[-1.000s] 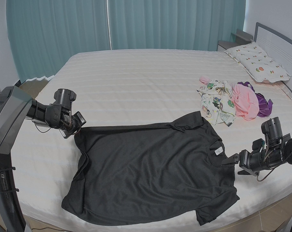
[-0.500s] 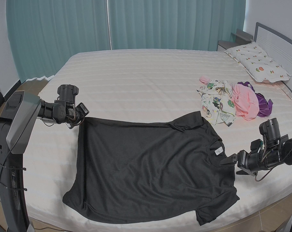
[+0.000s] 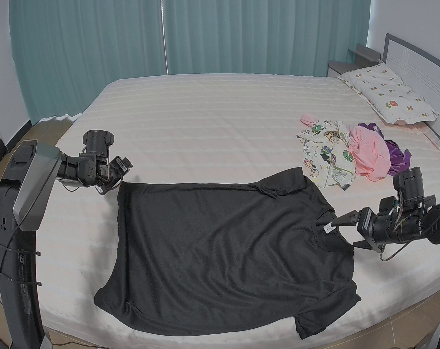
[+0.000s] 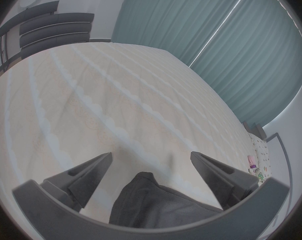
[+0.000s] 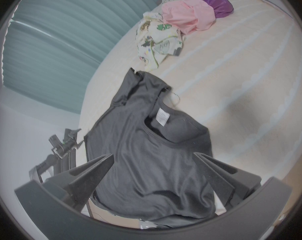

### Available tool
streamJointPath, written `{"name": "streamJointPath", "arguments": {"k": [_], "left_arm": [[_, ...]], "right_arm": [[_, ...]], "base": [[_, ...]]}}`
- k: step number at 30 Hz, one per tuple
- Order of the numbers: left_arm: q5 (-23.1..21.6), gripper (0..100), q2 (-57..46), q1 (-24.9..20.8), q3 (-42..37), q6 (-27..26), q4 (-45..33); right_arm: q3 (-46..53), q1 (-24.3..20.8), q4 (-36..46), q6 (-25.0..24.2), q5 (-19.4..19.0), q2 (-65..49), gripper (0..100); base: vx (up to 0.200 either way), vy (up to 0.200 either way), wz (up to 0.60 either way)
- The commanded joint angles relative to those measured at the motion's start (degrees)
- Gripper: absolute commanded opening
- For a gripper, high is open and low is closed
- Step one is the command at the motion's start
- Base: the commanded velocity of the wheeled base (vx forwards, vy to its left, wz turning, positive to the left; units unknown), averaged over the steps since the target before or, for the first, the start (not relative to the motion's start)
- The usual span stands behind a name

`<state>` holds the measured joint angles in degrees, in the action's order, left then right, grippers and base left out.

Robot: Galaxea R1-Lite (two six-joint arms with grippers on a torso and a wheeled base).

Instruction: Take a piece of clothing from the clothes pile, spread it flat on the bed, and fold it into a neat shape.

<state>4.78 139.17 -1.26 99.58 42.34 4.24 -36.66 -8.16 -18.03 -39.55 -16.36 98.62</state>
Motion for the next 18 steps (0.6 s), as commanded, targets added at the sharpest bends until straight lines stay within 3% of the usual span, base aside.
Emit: {"name": "streamJointPath", "arguments": {"k": [1,7,10,13,18], "left_arm": [[-0.6,100,-3.9,1.7,-2.5,1.3,-0.1],[-7.6,100,-13.9,2.6,-15.9,2.6,0.9],[-10.2,100,-18.9,2.7,-23.0,5.2,1.8],[-10.7,100,-23.1,2.4,-30.2,9.5,4.4],[-11.4,100,-28.8,1.3,-42.8,13.4,11.2]], "right_arm": [[-3.5,-2.0,-2.8,-5.2,0.4,3.8,100],[-13.4,-4.2,-6.4,-16.2,3.3,12.2,100],[-20.3,-6.2,-7.2,-20.3,7.3,18.6,100],[-28.6,-7.6,-7.2,-22.4,12.4,24.9,100],[-38.0,-10.3,-6.4,-22.7,14.7,32.2,100]], "base": [[0.000,0.000,0.00],[0.000,0.000,0.00],[0.000,0.000,0.00],[0.000,0.000,0.00],[0.000,0.000,0.00]]}}
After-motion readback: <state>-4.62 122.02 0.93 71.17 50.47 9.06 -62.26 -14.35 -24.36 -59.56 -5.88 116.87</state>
